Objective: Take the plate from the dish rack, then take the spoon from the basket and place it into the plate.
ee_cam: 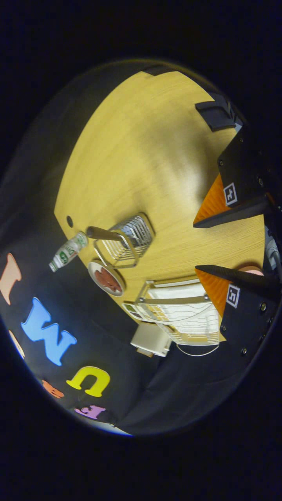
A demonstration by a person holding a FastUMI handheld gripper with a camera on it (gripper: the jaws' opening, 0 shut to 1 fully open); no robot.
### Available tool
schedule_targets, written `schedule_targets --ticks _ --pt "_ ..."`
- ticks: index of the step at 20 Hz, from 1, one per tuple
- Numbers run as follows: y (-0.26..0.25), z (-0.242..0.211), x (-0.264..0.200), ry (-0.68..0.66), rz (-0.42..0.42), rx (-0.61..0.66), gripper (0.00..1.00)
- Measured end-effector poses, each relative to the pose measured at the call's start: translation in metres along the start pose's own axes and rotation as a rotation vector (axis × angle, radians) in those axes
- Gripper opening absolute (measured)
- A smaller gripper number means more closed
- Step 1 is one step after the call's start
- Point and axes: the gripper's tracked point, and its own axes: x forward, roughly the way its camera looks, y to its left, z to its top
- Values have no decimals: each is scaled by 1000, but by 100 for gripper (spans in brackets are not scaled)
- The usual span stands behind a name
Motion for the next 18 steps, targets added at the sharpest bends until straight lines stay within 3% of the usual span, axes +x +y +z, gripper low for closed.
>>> schedule_targets --ticks 6,12,14,15,18 --pt "-3 68 9 -255 -88 69 59" --pt "-10 93 35 -353 -127 177 59" --pt "-12 101 41 -368 -128 198 49" --pt "-15 103 47 -368 -129 205 49" --pt "-17 109 47 -381 -131 223 21"
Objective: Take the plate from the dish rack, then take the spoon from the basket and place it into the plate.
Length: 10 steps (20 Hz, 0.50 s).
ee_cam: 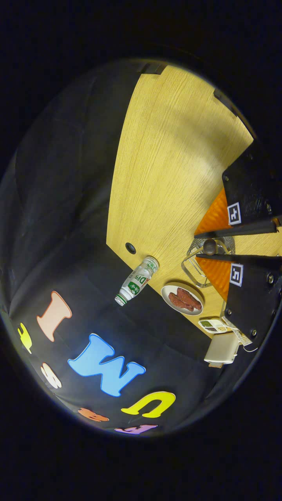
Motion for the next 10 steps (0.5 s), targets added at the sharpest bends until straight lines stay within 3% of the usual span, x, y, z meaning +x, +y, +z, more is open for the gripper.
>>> schedule_targets --ticks 1,3,10 --pt "0 -4 10 -6 -9 4 22" --pt "0 0 11 -2 -1 5 10" --pt "8 17 -2 22 18 -54 10"
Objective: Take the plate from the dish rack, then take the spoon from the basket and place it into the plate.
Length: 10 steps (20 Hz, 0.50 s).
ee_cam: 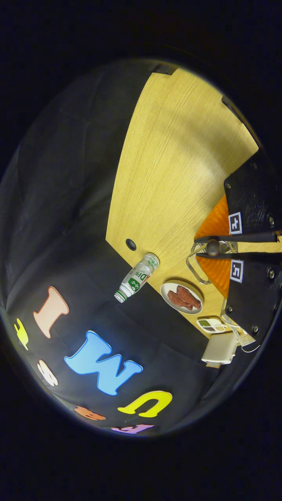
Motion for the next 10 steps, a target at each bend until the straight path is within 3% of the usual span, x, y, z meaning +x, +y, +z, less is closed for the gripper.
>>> schedule_targets --ticks 10 --pt "36 56 -49 -4 77 -155 10"
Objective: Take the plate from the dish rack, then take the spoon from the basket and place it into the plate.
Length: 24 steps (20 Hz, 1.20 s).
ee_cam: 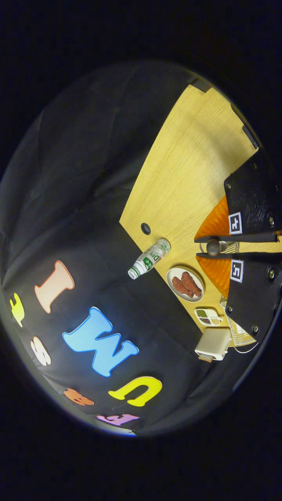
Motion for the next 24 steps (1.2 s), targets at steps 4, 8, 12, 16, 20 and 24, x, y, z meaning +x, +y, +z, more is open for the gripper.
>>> schedule_targets --ticks 4,8,12,16,20,24 --pt "30 9 -24 31 62 -60 9" --pt "68 -6 -45 88 149 -117 9" --pt "105 -40 -65 148 232 -182 9" --pt "146 -93 -79 229 310 -260 9" --pt "177 -138 -96 300 365 -319 9" --pt "197 -190 -106 373 395 -389 9"
